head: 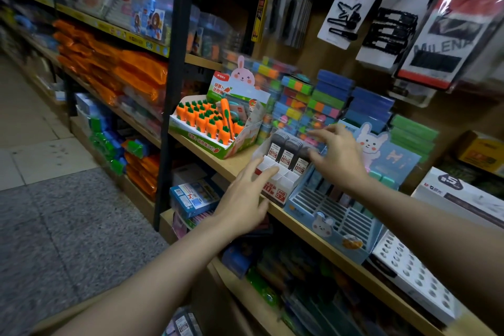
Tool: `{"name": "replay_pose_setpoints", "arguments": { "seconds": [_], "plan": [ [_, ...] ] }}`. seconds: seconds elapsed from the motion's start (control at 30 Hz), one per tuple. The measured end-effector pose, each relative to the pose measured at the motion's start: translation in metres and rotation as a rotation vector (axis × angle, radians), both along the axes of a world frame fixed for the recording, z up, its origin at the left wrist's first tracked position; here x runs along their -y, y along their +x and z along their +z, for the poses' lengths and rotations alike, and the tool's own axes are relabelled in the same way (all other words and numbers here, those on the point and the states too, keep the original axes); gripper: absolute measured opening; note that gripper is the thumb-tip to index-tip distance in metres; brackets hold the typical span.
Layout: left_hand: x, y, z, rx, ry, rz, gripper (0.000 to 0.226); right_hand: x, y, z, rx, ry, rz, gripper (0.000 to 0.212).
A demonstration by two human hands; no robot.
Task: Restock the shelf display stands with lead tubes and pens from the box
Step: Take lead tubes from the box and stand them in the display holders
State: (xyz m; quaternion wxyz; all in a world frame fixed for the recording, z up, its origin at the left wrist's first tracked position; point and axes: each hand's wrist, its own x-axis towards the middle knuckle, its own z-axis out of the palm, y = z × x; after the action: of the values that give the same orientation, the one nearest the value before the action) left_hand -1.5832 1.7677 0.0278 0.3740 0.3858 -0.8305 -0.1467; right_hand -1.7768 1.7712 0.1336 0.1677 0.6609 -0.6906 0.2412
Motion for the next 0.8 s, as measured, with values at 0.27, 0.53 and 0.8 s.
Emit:
{"name": "replay_pose_setpoints", "arguments": {
  "seconds": [0.27,0.53,0.8],
  "plan": [
    [-0.040,0.043,-0.020,-0.076,0.175,0.023,0.028,-0.086,0.049,-0.042,0.320,-0.322,0.528,0.017],
    [-0.133,0.142,-0.123,0.184,0.859,0.396,0.038,-0.133,0.125,-0.230,0.647,0.748,0.559,0.020],
    [-0.222,0.110,-0.250,-0.021,1.209,0.890,0.067,-0.153,0.157,-0.355,0.686,1.128,0.182,0.014]
  ]
}}
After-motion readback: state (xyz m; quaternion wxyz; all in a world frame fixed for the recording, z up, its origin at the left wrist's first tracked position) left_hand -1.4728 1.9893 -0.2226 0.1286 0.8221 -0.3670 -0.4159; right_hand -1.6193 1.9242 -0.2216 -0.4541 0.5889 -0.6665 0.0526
